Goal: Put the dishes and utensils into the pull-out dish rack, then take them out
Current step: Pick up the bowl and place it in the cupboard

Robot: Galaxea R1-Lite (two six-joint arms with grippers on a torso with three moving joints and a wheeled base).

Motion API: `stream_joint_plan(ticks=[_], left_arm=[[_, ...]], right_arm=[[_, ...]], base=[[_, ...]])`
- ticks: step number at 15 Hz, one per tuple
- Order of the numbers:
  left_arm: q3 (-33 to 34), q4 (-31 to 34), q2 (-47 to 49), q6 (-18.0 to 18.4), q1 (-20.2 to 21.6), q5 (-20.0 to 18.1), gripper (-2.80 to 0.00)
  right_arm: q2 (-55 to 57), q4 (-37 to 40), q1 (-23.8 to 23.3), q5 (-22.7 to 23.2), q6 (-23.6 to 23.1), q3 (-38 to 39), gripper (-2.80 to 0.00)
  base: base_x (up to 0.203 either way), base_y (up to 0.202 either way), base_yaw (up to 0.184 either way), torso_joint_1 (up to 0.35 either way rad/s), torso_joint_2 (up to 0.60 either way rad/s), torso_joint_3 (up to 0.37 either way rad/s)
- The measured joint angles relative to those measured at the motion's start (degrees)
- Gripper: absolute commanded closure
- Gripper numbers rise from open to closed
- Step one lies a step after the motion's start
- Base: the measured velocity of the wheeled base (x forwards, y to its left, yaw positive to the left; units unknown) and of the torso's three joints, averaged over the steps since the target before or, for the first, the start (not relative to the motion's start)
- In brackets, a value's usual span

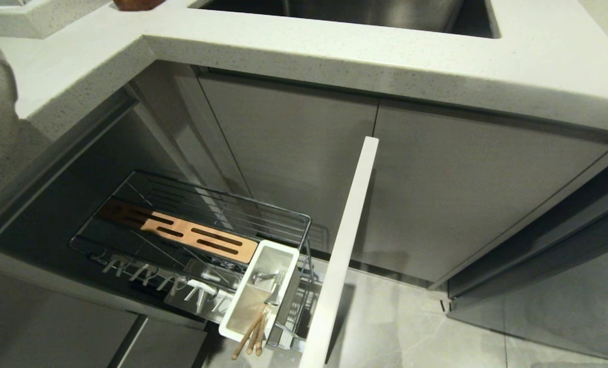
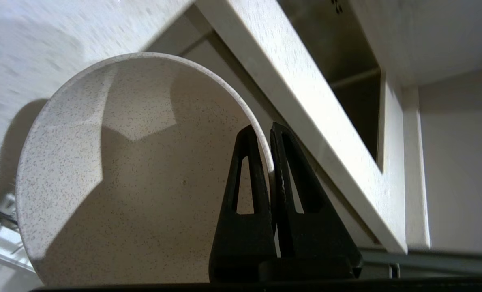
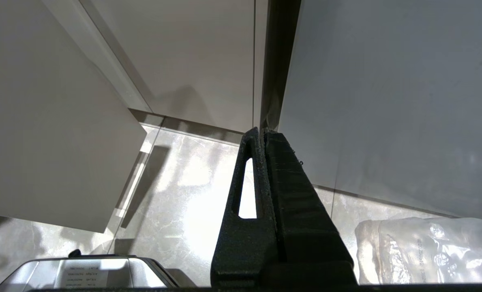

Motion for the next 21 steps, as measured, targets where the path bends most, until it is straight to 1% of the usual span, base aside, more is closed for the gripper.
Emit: stream_joint_plan(ticks=[5,6,8,9,11,12,14,16,18,19,21], left_arm=[[12.02,-12.84,-2.33,0.49,-7.07,0.13,0.00],[13.44,-14.35,-2.79,0.60,-8.18,0.11,0.00],[15.42,-15.39,-3.50,0.99,-10.68,0.44,0.00],[16.31,-15.88,-3.76,1.38,-12.53,1.39,0.00],[18.51,-17.65,-4.04,2.57,-17.43,4.70,0.00],[20.33,-19.16,-4.08,3.75,-19.91,6.82,0.00],[23.83,-21.79,-3.95,6.18,-23.27,10.44,0.00],[26.37,-21.44,-3.15,9.22,-24.88,13.72,0.00],[26.98,-20.66,-2.23,9.92,-25.66,15.22,0.00],[27.15,-20.49,-1.51,9.95,-25.96,17.39,0.00],[27.21,-21.07,0.39,9.62,-27.70,23.31,0.00]], right_arm=[[0.00,0.02,0.00,0.00,0.02,0.00,0.00],[0.00,0.02,0.00,0.00,0.02,0.00,0.00],[0.00,0.02,-0.02,0.00,0.00,0.00,0.00],[0.00,0.02,-0.01,0.00,0.00,0.00,0.00],[0.00,0.02,0.00,0.00,0.00,0.00,0.00],[0.00,0.02,0.00,0.00,0.00,0.00,0.00],[0.00,0.02,-0.01,0.00,0.00,0.00,0.00],[0.00,0.01,0.00,0.00,0.00,0.00,0.00],[0.00,0.02,0.02,0.00,0.00,0.00,0.00],[0.00,0.02,0.02,0.00,0.00,0.00,0.00],[0.00,0.02,0.00,0.00,0.00,0.00,0.00]], base=[[0.000,0.000,0.000,0.000,0.00,0.000],[0.000,0.000,0.000,0.000,0.00,0.000],[0.000,0.000,0.000,0.000,0.00,0.000],[0.000,0.000,0.000,0.000,0.00,0.000],[0.000,0.000,0.000,0.000,0.00,0.000],[0.000,0.000,0.000,0.000,0.00,0.000],[0.000,0.000,0.000,0.000,0.00,0.000],[0.000,0.000,0.000,0.000,0.00,0.000],[0.000,0.000,0.000,0.000,0.00,0.000],[0.000,0.000,0.000,0.000,0.00,0.000],[0.000,0.000,0.000,0.000,0.00,0.000]])
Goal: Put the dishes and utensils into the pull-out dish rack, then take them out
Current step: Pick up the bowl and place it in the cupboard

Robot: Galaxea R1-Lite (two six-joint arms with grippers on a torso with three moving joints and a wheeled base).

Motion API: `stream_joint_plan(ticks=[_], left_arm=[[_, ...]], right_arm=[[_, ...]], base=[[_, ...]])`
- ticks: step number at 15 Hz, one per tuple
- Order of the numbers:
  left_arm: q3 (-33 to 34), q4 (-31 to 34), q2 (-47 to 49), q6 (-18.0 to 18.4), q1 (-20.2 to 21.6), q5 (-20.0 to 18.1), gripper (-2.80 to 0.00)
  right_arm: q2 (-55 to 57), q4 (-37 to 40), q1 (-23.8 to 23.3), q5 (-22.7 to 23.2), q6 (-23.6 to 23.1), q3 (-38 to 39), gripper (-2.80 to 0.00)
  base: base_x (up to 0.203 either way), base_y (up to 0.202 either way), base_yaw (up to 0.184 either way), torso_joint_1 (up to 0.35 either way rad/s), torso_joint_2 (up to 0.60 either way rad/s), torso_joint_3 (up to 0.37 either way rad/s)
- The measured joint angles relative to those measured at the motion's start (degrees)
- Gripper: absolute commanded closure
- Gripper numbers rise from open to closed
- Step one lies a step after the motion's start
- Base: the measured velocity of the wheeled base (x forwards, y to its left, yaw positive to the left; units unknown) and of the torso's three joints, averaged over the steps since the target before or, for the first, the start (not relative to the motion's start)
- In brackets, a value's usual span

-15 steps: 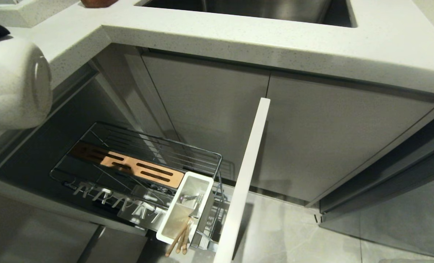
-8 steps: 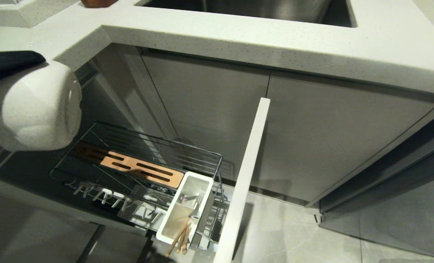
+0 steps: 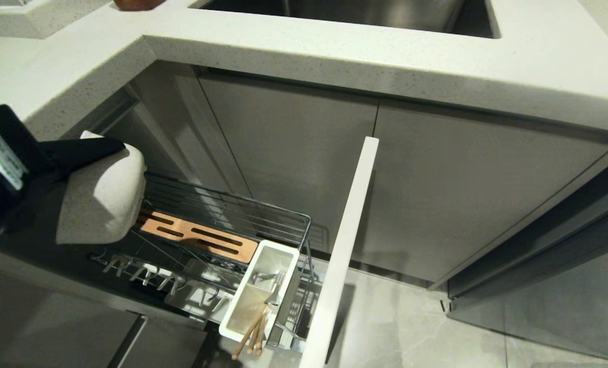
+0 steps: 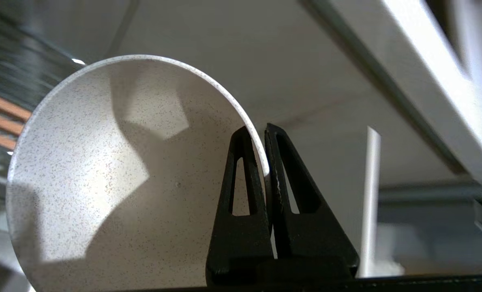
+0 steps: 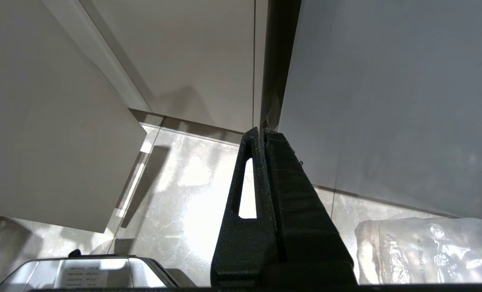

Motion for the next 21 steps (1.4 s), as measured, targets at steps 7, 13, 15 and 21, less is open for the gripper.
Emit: stream_joint_plan(ticks=[7,13,15,21], left_arm=[[0.38,-5.65,9.54,-4.10,-6.64,18.11,0.00],[-1.60,-8.87,20.12,-4.08,-10.10,21.42,0.00],[-3.35,-10.03,22.50,-4.76,-10.24,21.31,0.00],[0.50,-26.42,27.17,-5.16,-10.29,23.67,0.00]], right_arm=[[0.00,0.00,0.00,0.00,0.00,0.00,0.00],[0.00,0.00,0.00,0.00,0.00,0.00,0.00],[0.00,0.00,0.00,0.00,0.00,0.00,0.00],[0.00,0.00,0.00,0.00,0.00,0.00,0.00]], base=[[0.000,0.000,0.000,0.000,0.00,0.000],[0.000,0.000,0.000,0.000,0.00,0.000],[0.000,0.000,0.000,0.000,0.00,0.000],[0.000,0.000,0.000,0.000,0.00,0.000]])
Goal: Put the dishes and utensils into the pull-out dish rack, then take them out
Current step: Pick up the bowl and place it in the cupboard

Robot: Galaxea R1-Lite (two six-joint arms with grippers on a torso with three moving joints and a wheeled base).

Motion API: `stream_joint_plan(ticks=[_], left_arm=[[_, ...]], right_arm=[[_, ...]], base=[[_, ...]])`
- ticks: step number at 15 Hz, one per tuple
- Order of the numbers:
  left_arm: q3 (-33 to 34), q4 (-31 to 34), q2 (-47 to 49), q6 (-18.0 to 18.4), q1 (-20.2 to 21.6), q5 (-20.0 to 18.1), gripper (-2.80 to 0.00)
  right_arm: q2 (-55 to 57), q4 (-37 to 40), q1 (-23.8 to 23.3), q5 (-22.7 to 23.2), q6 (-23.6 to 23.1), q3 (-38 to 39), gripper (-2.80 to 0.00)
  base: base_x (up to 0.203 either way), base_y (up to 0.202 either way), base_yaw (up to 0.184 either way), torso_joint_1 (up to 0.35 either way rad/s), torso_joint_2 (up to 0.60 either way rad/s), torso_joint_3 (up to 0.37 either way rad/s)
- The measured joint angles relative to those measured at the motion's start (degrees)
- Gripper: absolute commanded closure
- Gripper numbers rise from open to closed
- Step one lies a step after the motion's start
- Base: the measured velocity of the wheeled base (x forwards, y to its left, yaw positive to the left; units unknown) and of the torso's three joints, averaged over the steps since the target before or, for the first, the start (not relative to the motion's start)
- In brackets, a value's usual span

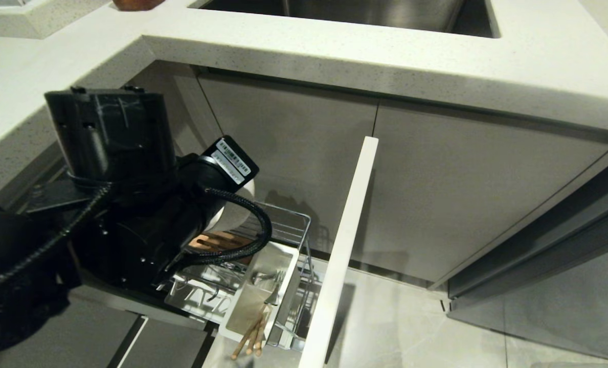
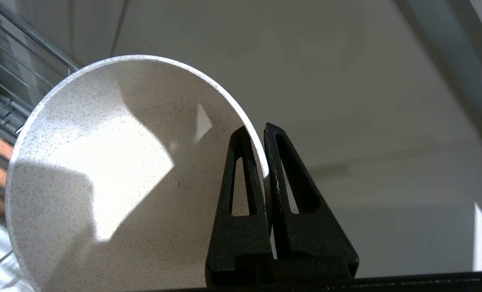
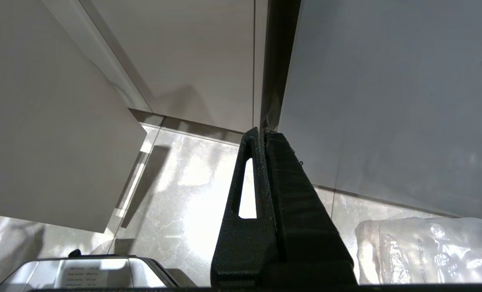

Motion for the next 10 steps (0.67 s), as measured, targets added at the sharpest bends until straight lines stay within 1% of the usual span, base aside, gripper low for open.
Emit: stream_joint_plan(ticks=[1,2,4,6,7,8,9,10], left_arm=[[1.61,-4.66,1.09,-0.45,0.02,1.54,0.00],[2.56,-8.03,1.94,-0.72,0.09,2.18,0.00],[4.73,-15.05,3.69,-0.65,0.64,2.71,0.00],[6.67,-22.06,5.77,-0.72,2.17,2.78,0.00],[7.55,-24.12,6.53,-0.92,3.37,2.60,0.00],[8.01,-24.84,7.06,-1.48,4.83,2.17,0.00],[8.20,-25.47,7.40,-2.20,6.10,0.88,0.00],[8.37,-26.96,7.68,-2.66,7.28,-1.19,0.00]], right_arm=[[0.00,0.00,0.00,0.00,0.00,0.00,0.00],[0.00,0.00,0.00,0.00,0.02,0.00,0.00],[0.00,0.00,0.00,0.00,0.00,0.00,0.00],[0.00,0.00,0.00,0.00,0.00,0.00,0.00],[0.00,0.00,0.00,0.00,0.00,0.00,0.00],[0.00,0.00,0.00,0.00,0.00,0.00,0.00],[0.00,0.00,0.00,0.01,0.00,0.00,0.00],[0.00,0.00,-0.02,0.00,0.00,0.00,0.00]], base=[[0.000,0.000,0.000,0.000,0.00,0.000],[0.000,0.000,0.000,0.000,0.00,0.000],[0.000,0.000,0.000,0.000,0.00,0.000],[0.000,0.000,0.000,0.000,0.00,0.000],[0.000,0.000,0.000,0.000,0.00,0.000],[0.000,0.000,0.000,0.000,0.00,0.000],[0.000,0.000,0.000,0.000,0.00,0.000],[0.000,0.000,0.000,0.000,0.00,0.000]])
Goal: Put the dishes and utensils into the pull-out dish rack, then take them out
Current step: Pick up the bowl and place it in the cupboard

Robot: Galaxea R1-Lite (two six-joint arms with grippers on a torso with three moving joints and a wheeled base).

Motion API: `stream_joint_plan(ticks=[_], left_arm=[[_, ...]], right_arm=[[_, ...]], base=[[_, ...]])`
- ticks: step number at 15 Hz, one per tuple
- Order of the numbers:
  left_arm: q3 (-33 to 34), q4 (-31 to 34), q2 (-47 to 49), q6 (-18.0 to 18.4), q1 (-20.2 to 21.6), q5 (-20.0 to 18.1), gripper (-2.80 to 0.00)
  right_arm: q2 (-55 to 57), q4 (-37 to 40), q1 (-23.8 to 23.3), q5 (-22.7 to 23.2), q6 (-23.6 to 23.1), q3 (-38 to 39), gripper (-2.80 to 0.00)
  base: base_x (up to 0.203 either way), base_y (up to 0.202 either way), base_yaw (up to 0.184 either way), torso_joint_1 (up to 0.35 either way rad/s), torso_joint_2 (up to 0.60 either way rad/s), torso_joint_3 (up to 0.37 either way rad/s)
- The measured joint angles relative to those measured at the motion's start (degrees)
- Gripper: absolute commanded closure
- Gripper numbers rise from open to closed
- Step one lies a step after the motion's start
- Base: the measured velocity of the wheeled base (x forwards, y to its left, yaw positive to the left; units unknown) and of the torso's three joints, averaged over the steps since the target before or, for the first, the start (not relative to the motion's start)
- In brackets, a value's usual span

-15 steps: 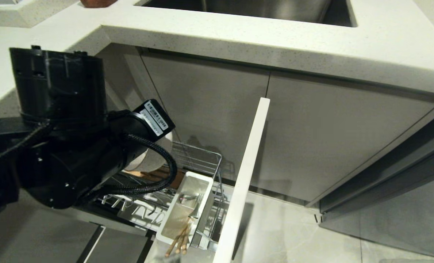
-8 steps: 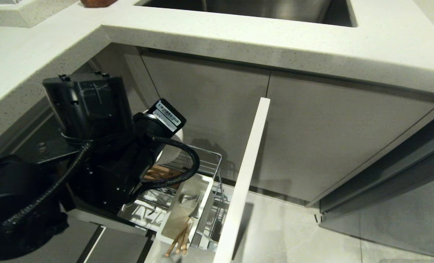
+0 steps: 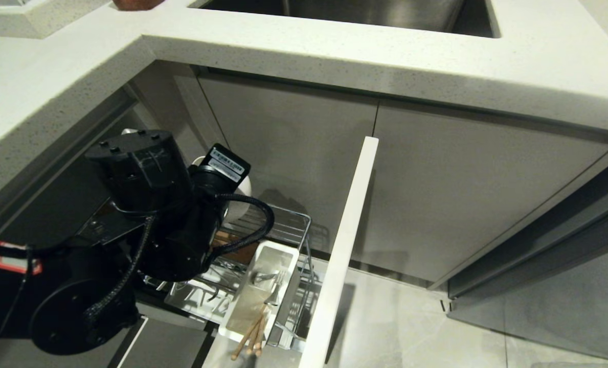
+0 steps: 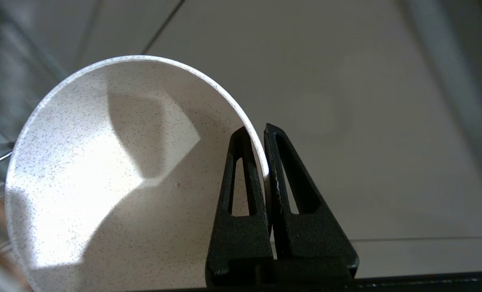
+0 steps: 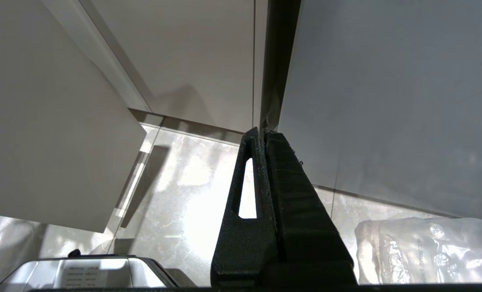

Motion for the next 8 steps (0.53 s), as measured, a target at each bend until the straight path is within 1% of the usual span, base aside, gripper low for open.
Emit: stream_joint_plan(ticks=[1,3,4,5,8], left_arm=[[0.36,-2.41,0.27,-0.81,1.27,-2.39,0.00],[1.06,-6.31,1.04,-2.87,2.50,-5.06,0.00],[1.29,-6.81,1.48,-3.15,2.81,-5.41,0.00],[1.43,-6.94,1.97,-4.17,2.97,-5.50,0.00],[2.27,-7.37,3.21,-9.25,3.68,-5.69,0.00]], right_arm=[[0.00,-0.02,0.00,0.00,0.00,0.00,0.00],[0.00,-0.01,0.00,0.00,0.00,0.00,0.00],[0.00,0.00,0.00,0.00,0.00,0.00,0.00],[0.00,0.00,0.00,0.00,0.02,0.00,0.00],[0.00,0.00,0.00,0.00,0.00,0.00,0.00]], base=[[0.000,0.000,0.000,0.000,0.00,0.000],[0.000,0.000,0.000,0.000,0.00,0.000],[0.000,0.000,0.000,0.000,0.00,0.000],[0.000,0.000,0.000,0.000,0.00,0.000],[0.000,0.000,0.000,0.000,0.00,0.000]])
